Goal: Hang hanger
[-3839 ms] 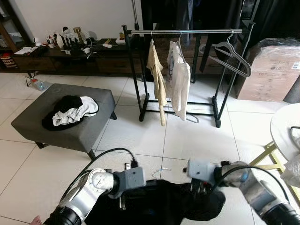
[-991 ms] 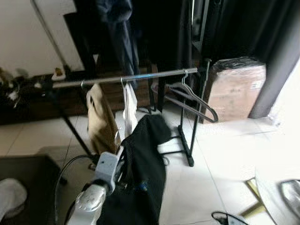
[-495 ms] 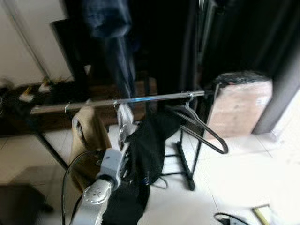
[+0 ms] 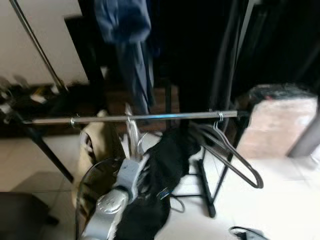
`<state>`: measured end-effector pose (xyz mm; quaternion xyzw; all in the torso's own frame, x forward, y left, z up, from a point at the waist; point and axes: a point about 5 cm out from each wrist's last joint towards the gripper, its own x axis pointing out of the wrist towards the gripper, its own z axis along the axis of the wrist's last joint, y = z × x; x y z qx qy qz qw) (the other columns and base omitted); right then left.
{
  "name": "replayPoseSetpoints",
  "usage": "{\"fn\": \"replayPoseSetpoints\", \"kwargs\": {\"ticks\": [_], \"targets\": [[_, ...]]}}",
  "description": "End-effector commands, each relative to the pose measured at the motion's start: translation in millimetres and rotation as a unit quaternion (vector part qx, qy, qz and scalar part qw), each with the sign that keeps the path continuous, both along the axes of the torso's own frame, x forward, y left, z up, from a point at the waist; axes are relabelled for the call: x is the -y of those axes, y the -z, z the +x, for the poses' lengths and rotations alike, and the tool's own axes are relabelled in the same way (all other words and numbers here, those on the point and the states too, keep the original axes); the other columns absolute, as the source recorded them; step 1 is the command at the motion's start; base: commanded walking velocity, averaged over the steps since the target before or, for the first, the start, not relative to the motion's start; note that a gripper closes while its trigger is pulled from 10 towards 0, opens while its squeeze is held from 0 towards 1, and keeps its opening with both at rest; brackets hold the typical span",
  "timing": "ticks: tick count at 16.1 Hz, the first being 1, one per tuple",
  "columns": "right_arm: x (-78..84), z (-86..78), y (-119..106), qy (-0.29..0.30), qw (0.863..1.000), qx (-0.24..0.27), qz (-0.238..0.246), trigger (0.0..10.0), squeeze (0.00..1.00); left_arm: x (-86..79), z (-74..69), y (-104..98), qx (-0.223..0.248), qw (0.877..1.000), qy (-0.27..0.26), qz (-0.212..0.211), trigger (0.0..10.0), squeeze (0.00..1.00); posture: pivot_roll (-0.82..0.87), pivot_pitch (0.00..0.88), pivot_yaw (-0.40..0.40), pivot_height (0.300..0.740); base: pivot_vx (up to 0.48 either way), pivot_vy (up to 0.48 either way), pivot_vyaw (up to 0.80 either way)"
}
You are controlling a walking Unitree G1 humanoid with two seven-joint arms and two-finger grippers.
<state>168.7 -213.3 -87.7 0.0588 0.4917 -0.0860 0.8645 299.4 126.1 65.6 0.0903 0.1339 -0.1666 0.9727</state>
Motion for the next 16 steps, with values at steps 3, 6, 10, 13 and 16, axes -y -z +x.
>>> {"fn": "replayPoseSetpoints", "kwargs": {"ticks": [3, 6, 10, 13, 16], "targets": [[9.1, -16.2, 5, 0.000, 1.000, -0.024, -0.008, 10.0, 0.00, 21.2, 9.6, -12, 0.024, 0.997, 0.065, 0.018, 10.0, 0.00, -0.08, 0.074, 0.035, 0.740, 0.000, 0.000, 0.00], [15.0, -25.6, 7, -0.007, 0.999, -0.031, -0.012, 10.0, 0.00, 26.1, 21.0, -17, 0.021, 0.994, 0.100, 0.034, 10.0, 0.00, -0.09, 0.080, 0.032, 0.740, 0.000, 0.000, 0.00], [7.4, -26.5, 9, -0.029, 0.999, -0.037, -0.008, 10.0, 0.00, 45.9, 38.8, -33, 0.022, 0.992, 0.122, -0.019, 10.0, 0.00, -0.10, 0.078, 0.033, 0.740, 0.000, 0.000, 0.00], [-7.5, -14.3, 7, -0.043, 0.999, -0.029, -0.001, 10.0, 0.00, 64.8, 41.0, -43, 0.003, 0.982, 0.171, -0.077, 10.0, 0.00, -0.11, 0.075, 0.044, 0.740, 0.000, 0.000, 0.00], [-17.7, -7.1, 6, -0.049, 0.999, -0.023, 0.005, 10.0, 0.00, 61.9, 54.1, -47, 0.015, 0.993, 0.083, -0.085, 10.0, 0.00, -0.13, 0.074, 0.052, 0.740, 0.000, 0.000, 0.00]]}}
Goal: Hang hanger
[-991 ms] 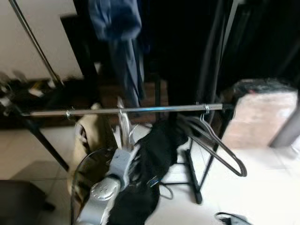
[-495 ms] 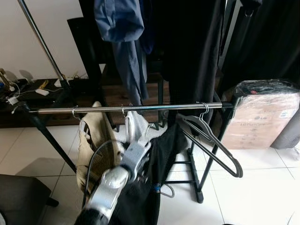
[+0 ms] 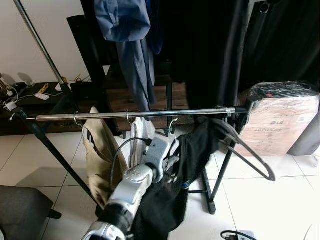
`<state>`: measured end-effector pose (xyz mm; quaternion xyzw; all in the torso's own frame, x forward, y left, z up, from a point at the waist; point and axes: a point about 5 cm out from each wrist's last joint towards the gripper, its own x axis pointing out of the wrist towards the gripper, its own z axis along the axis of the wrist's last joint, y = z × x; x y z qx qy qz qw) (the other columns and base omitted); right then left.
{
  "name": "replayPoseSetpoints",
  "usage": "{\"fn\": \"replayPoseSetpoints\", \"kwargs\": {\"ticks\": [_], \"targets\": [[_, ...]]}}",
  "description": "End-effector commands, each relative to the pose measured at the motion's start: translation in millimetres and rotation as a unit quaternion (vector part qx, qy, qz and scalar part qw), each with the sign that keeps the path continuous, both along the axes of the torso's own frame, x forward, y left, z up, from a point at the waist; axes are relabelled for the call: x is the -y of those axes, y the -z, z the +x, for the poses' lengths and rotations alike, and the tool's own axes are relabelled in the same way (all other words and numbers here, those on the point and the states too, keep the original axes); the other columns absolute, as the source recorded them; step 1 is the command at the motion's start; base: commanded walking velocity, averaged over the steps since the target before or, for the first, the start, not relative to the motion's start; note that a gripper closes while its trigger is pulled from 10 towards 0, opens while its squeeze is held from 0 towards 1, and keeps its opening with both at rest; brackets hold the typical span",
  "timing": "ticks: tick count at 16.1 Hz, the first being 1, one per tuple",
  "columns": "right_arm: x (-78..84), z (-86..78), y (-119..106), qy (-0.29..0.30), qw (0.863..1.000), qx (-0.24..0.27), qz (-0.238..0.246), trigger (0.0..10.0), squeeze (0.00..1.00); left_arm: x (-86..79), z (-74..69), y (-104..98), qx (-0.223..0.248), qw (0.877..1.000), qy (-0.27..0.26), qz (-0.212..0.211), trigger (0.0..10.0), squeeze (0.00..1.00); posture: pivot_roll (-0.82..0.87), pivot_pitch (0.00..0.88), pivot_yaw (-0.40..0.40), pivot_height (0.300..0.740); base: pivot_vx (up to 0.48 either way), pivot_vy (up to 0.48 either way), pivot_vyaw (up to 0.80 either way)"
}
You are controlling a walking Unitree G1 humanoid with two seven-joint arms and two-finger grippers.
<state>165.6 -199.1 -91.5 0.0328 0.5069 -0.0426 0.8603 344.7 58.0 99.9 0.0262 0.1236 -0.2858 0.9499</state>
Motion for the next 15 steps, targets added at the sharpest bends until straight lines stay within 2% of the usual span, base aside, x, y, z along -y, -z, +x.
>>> {"fn": "replayPoseSetpoints", "kwargs": {"ticks": [1, 3, 4, 5, 9, 12, 15], "targets": [[-6.8, -3.0, 2, 0.000, 1.000, -0.008, 0.006, 10.0, 0.00, -12.9, 14.7, -11, 0.023, 0.996, -0.083, -0.005, 10.0, 0.00, -0.14, 0.077, 0.051, 0.740, 0.000, 0.000, 0.00], [-8.7, -3.6, 3, -0.001, 1.000, -0.010, 0.007, 10.0, 0.00, -19.1, 18.7, -10, 0.016, 0.992, -0.121, -0.002, 10.0, 0.00, -0.13, 0.080, 0.048, 0.740, 0.000, 0.000, 0.00], [-11.3, -5.5, 4, -0.003, 1.000, -0.012, 0.007, 10.0, 0.00, -24.2, 19.9, -6, -0.005, 0.989, -0.149, 0.004, 10.0, 0.00, -0.13, 0.081, 0.047, 0.740, 0.000, 0.000, 0.00], [-15.2, -7.5, 5, -0.010, 1.000, -0.014, 0.007, 10.0, 0.00, -25.7, 20.0, -3, -0.021, 0.985, -0.170, -0.011, 10.0, 0.00, -0.13, 0.084, 0.045, 0.740, 0.000, 0.000, 0.00], [-17.6, -12.2, 7, -0.020, 1.000, -0.016, 0.005, 10.0, 0.00, -27.5, 29.4, -9, -0.018, 0.982, -0.190, -0.016, 10.0, 0.00, -0.14, 0.092, 0.035, 0.740, 0.000, 0.000, 0.00], [-16.2, -19.7, 10, -0.025, 0.999, -0.023, 0.002, 10.0, 0.00, -25.7, 35.5, -18, -0.012, 0.982, -0.186, -0.019, 10.0, 0.00, -0.15, 0.096, 0.030, 0.740, 0.000, 0.000, 0.00], [-14.9, -13.2, 7, -0.026, 0.999, -0.019, 0.000, 10.0, 0.00, -23.2, 37.8, -21, -0.014, 0.984, -0.178, -0.026, 10.0, 0.00, -0.15, 0.098, 0.031, 0.740, 0.000, 0.000, 0.00]]}}
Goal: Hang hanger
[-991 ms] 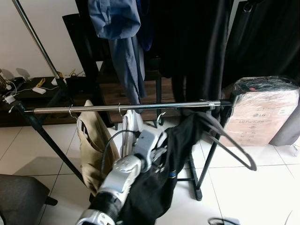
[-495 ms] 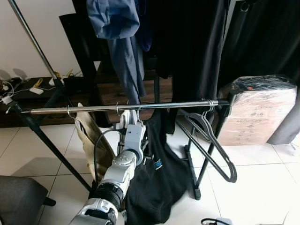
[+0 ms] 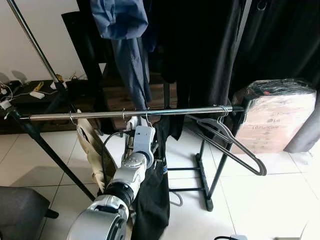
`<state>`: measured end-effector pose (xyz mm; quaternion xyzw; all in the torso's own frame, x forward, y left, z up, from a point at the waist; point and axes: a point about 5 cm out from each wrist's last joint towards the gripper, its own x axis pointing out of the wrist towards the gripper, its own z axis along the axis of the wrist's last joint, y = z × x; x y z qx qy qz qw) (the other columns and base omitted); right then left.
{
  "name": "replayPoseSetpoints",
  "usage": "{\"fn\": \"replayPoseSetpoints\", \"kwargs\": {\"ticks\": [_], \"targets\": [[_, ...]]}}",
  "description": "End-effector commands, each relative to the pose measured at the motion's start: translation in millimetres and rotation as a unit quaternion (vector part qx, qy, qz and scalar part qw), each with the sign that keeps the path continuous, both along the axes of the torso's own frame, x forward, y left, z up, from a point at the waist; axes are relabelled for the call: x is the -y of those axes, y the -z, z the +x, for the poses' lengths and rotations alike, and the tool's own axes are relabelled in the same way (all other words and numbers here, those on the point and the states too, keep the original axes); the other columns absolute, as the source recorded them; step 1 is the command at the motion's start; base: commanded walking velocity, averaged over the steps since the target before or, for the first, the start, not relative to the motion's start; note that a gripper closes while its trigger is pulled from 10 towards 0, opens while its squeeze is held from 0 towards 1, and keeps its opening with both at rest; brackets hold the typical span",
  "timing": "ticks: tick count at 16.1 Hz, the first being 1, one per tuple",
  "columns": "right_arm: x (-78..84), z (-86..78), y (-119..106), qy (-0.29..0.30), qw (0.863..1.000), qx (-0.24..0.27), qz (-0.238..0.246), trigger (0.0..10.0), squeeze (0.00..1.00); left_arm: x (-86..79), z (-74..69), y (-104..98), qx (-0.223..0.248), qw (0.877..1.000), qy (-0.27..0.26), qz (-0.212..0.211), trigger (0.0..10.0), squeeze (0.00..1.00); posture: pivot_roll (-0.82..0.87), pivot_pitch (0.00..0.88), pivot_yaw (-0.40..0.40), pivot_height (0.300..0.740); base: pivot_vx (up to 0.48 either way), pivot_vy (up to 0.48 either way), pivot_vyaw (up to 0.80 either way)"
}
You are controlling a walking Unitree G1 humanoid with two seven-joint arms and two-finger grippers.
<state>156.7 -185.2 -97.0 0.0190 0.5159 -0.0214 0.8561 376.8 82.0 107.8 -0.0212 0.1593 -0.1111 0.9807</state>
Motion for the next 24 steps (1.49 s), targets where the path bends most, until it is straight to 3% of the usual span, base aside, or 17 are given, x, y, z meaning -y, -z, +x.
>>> {"fn": "replayPoseSetpoints", "kwargs": {"ticks": [1, 8, 12, 17, 20, 23, 24], "targets": [[-0.8, -4.3, 2, -0.001, 1.000, -0.009, 0.000, 10.0, 0.00, -2.6, 8.1, -15, 0.019, 1.000, -0.006, -0.007, 10.0, 0.00, -0.15, 0.101, 0.031, 0.740, 0.000, 0.000, 0.00], [-1.1, -6.8, 3, -0.001, 1.000, -0.013, 0.001, 10.0, 0.00, -0.1, 9.6, -13, -0.036, 0.998, 0.015, -0.045, 10.0, 0.00, -0.16, 0.124, 0.036, 0.740, 0.000, 0.000, 0.00], [-1.9, -7.1, 3, 0.000, 1.000, -0.014, 0.002, 10.0, 0.00, -6.2, 8.5, -7, -0.062, 0.998, 0.020, -0.010, 10.0, 0.00, -0.16, 0.129, 0.041, 0.740, 0.000, 0.000, 0.00], [-2.8, -7.7, 3, 0.004, 1.000, -0.014, 0.004, 10.0, 0.00, -9.8, 11.9, -13, -0.042, 0.997, 0.029, 0.056, 10.0, 0.00, -0.17, 0.138, 0.051, 0.740, 0.000, 0.000, 0.00], [-3.9, -8.6, 4, 0.010, 1.000, -0.014, 0.006, 10.0, 0.00, -6.3, 14.7, -21, -0.010, 0.997, 0.042, 0.061, 10.0, 0.00, -0.18, 0.139, 0.057, 0.740, 0.000, 0.000, 0.00], [-4.0, -9.8, 4, 0.014, 1.000, -0.015, 0.007, 10.0, 0.00, -4.7, 16.7, -29, 0.034, 0.986, 0.092, 0.131, 10.0, 0.00, -0.18, 0.143, 0.055, 0.740, 0.000, 0.000, 0.00], [-4.1, -10.1, 4, 0.012, 1.000, -0.015, 0.007, 10.0, 0.00, -3.0, 17.0, -32, 0.042, 0.984, 0.104, 0.135, 10.0, 0.00, -0.18, 0.143, 0.054, 0.740, 0.000, 0.000, 0.00]]}}
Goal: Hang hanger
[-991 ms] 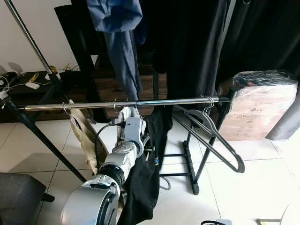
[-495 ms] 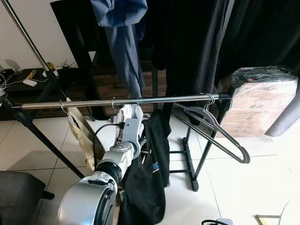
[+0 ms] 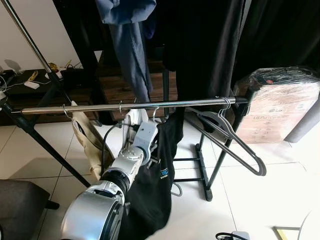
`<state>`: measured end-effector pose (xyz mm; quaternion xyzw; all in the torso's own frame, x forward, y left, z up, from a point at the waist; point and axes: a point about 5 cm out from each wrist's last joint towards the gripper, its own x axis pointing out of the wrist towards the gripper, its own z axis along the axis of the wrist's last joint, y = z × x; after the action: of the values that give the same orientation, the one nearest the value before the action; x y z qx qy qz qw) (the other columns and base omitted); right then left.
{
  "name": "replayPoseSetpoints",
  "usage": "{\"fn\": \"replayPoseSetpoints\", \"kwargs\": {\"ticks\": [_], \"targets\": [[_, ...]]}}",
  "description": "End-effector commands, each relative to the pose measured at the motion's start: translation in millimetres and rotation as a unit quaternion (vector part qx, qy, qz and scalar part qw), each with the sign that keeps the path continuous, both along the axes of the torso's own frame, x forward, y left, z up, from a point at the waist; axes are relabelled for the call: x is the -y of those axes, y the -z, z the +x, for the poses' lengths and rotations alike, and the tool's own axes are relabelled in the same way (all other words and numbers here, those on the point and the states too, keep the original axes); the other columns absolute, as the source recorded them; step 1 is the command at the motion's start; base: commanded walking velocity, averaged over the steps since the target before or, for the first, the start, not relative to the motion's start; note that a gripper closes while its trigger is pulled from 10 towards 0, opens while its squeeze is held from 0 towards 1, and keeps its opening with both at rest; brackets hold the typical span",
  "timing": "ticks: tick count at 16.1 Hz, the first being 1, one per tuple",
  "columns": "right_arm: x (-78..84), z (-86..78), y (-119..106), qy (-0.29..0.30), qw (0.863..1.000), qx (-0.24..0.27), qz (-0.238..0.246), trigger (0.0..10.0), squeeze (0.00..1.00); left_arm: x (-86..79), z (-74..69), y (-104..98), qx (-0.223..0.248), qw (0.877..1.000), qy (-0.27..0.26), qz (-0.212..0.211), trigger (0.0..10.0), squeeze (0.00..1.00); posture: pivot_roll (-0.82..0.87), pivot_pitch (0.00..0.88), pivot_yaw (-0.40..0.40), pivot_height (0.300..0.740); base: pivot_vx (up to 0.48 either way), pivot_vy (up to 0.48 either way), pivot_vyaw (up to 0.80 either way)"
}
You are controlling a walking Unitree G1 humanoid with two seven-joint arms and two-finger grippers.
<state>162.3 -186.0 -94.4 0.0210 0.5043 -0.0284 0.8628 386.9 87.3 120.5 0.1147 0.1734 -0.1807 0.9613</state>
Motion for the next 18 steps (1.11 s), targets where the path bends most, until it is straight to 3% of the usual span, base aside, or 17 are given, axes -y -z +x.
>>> {"fn": "replayPoseSetpoints", "kwargs": {"ticks": [1, 2, 4, 7, 18], "targets": [[-4.8, -16.1, 7, 0.005, 1.000, -0.029, 0.009, 10.0, 0.00, 3.7, 8.3, -24, 0.054, 0.998, 0.024, 0.014, 10.0, 0.00, -0.18, 0.144, 0.055, 0.740, 0.000, 0.000, 0.00], [-4.6, -16.4, 7, 0.005, 1.000, -0.030, 0.009, 10.0, 0.00, 4.0, 9.3, -27, 0.060, 0.998, 0.022, 0.010, 10.0, 0.00, -0.18, 0.143, 0.054, 0.740, 0.000, 0.000, 0.00], [-5.1, -17.7, 8, 0.003, 0.999, -0.032, 0.009, 10.0, 0.00, -3.0, 15.4, -37, 0.074, 0.996, -0.039, -0.012, 10.0, 0.00, -0.19, 0.144, 0.054, 0.740, 0.000, 0.000, 0.00], [-5.6, -22.2, 9, 0.004, 0.999, -0.036, 0.011, 10.0, 0.00, -5.7, 18.2, -42, 0.069, 0.995, -0.067, -0.025, 10.0, 0.00, -0.21, 0.160, 0.056, 0.740, 0.000, 0.000, 0.00], [-7.4, -36.4, 14, 0.008, 0.999, -0.050, 0.017, 10.0, 0.00, 2.6, 8.4, -16, -0.021, 0.998, -0.059, 0.011, 10.0, 0.00, -0.23, 0.234, 0.058, 0.740, 0.000, 0.000, 0.00]]}}
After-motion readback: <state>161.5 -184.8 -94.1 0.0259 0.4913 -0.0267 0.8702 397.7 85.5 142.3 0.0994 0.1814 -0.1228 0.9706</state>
